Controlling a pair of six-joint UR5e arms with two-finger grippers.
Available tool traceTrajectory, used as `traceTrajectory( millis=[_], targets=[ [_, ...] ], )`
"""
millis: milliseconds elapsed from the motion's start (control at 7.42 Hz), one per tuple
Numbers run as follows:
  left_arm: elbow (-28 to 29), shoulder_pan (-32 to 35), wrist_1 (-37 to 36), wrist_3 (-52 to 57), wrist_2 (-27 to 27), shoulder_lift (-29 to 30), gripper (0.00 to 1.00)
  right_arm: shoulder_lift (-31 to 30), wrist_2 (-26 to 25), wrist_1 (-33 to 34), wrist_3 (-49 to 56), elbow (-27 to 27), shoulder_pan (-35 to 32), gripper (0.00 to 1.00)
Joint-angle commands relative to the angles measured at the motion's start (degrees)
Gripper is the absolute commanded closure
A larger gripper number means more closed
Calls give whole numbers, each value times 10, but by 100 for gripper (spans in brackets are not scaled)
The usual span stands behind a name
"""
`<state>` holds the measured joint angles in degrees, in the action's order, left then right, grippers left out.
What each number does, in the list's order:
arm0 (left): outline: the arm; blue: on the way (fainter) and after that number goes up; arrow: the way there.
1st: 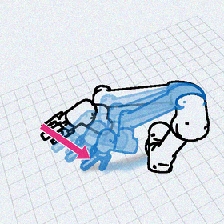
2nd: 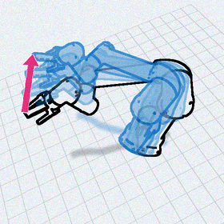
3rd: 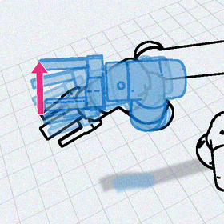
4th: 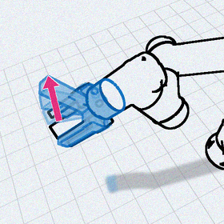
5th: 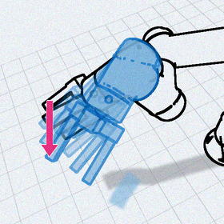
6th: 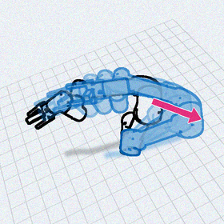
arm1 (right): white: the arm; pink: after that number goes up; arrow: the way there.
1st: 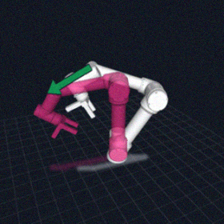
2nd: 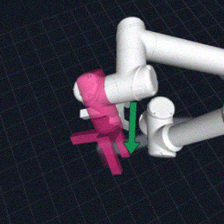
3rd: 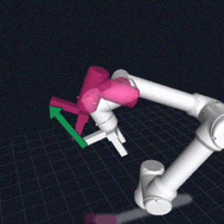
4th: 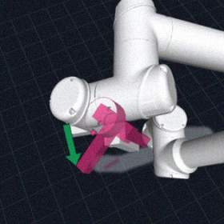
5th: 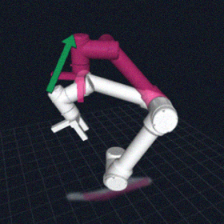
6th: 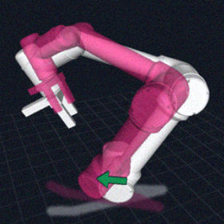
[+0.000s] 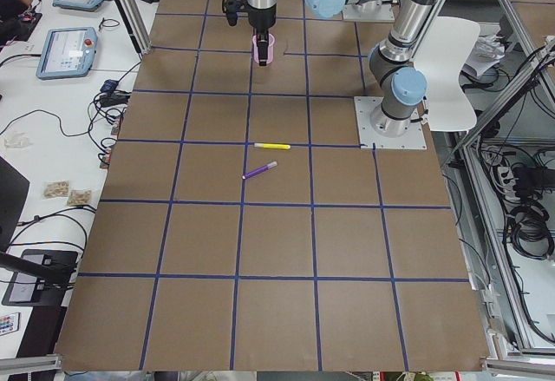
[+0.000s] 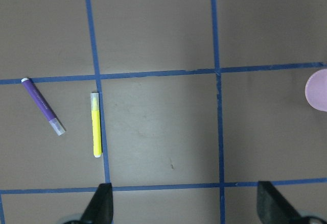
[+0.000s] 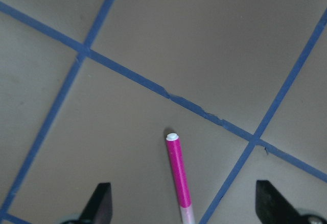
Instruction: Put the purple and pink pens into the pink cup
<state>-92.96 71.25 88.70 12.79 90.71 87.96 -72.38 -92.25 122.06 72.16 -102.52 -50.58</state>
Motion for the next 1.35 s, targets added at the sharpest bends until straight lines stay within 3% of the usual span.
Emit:
traceTrajectory(
  millis=[0,270,539,944,1213],
  targets=[
    [-7,-74,-60,1,1,48,0,68,0,99,58,-12,6,0],
    [-13,-129,-95,1,1,82,0,79,-3,100,69,-42,0,0],
    [-24,-172,-147,-1,0,130,0,75,-26,105,75,-60,0,20],
    [-88,-184,-308,-10,1,199,0,74,-27,105,80,-54,0,86],
    [-86,-185,-318,-53,-6,248,3,76,-28,98,77,-55,0,100]
  ],
)
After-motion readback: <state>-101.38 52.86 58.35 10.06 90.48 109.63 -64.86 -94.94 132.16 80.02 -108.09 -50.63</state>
